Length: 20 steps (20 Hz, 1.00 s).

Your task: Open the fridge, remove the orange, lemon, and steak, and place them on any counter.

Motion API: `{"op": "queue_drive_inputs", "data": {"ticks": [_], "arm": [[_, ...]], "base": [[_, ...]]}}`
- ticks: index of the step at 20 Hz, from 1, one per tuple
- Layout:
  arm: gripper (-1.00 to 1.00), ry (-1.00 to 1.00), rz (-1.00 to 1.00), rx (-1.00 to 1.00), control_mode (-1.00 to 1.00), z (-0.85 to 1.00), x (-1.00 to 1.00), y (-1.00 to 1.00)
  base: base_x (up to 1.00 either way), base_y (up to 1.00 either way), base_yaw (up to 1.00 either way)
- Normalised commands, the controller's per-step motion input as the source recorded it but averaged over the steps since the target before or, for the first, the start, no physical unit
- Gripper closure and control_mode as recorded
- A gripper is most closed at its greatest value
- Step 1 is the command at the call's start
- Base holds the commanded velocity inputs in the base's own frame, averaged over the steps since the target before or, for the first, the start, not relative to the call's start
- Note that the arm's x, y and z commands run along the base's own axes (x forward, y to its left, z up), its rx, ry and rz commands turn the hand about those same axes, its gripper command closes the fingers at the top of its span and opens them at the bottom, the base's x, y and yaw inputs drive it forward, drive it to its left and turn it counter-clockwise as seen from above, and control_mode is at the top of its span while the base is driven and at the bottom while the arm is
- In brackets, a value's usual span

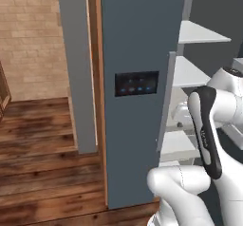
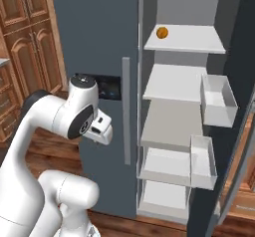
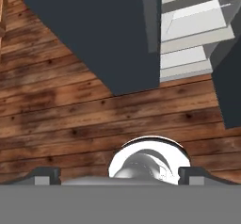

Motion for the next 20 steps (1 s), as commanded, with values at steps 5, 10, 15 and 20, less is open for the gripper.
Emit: {"op": "queue_drive_inputs", "data": {"ticks": [5,10,15,20], "arm": [[-1.00,0.00,0.00,0.00,1.00,0.00,0.00,0.00],[-1.00,0.00,0.00,0.00,1.00,0.00,0.00,0.00],[-1.00,0.00,0.00,0.00,1.00,0.00,0.00,0.00],[-1.00,0.00,0.00,0.00,1.00,0.00,0.00,0.00]], "base": [[-0.03,-0.87,0.00],[0.84,-0.15,-0.05],[1.00,0.07,-0.14],[0.99,0.07,-0.13]]}}
